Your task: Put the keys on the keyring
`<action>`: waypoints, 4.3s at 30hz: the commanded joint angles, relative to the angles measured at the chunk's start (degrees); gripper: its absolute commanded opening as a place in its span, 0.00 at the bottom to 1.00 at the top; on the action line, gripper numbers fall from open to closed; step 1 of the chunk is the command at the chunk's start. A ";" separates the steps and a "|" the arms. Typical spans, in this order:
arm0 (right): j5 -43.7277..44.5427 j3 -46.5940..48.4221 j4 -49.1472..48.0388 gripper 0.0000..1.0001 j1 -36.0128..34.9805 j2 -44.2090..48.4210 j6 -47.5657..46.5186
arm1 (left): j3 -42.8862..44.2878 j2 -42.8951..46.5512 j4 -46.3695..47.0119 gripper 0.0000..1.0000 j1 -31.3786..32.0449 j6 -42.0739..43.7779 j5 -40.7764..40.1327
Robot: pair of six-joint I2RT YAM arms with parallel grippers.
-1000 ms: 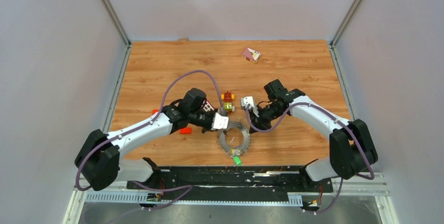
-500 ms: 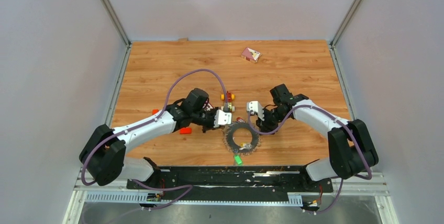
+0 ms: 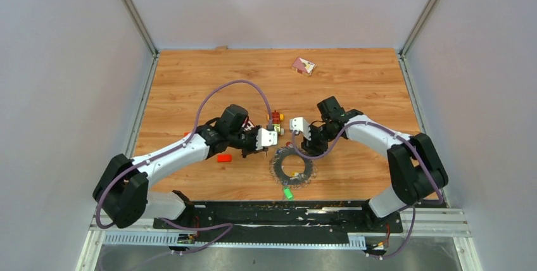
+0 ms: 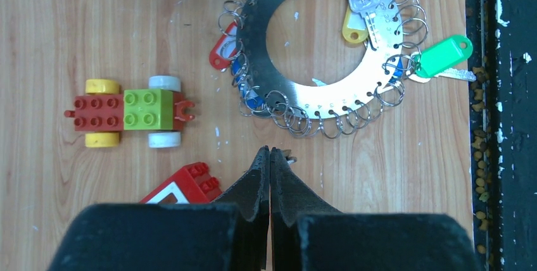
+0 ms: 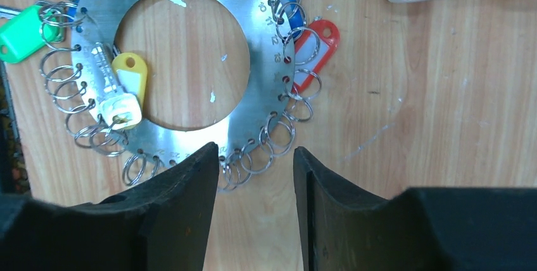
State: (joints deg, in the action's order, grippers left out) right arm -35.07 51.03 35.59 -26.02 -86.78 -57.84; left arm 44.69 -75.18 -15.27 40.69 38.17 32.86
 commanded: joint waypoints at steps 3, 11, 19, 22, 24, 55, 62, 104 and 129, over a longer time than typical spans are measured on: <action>1.97 2.62 -4.78 0.45 -2.46 -4.33 -2.45 | 1.22 3.82 0.38 0.00 -1.34 -1.29 0.71; 2.64 3.96 -5.45 0.35 -2.80 -7.28 -2.40 | 0.77 4.39 0.58 0.00 -2.19 -1.15 1.54; 3.43 4.29 -4.71 0.20 -2.74 -8.02 -2.70 | 0.67 4.76 0.58 0.00 -2.27 -1.00 2.20; 3.86 4.17 -4.61 0.21 -2.80 -8.07 -3.06 | 0.68 4.80 0.42 0.00 -2.28 -1.00 2.14; 3.70 4.25 -4.44 0.22 -2.76 -8.05 -3.30 | 0.71 4.73 0.45 0.00 -2.28 -1.04 2.01; 4.68 7.10 1.79 0.32 -0.17 -4.34 -4.19 | 0.32 4.08 1.11 0.00 -2.23 -1.74 0.97; 4.27 7.04 0.16 0.33 -0.25 -5.89 -3.77 | 0.23 4.09 1.07 0.00 -2.28 -1.66 1.57; 3.47 7.57 0.18 0.01 -1.91 -7.39 -6.81 | 3.97 -4.43 -14.73 0.01 -3.15 7.55 -6.90; -2.45 5.59 8.58 0.00 -1.03 2.23 -3.99 | 10.51 -14.09 -14.67 0.40 -3.16 4.23 -5.42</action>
State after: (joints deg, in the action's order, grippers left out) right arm -33.89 56.93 44.14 -27.55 -87.15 -63.07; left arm 53.74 -90.87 -31.81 37.78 43.48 25.89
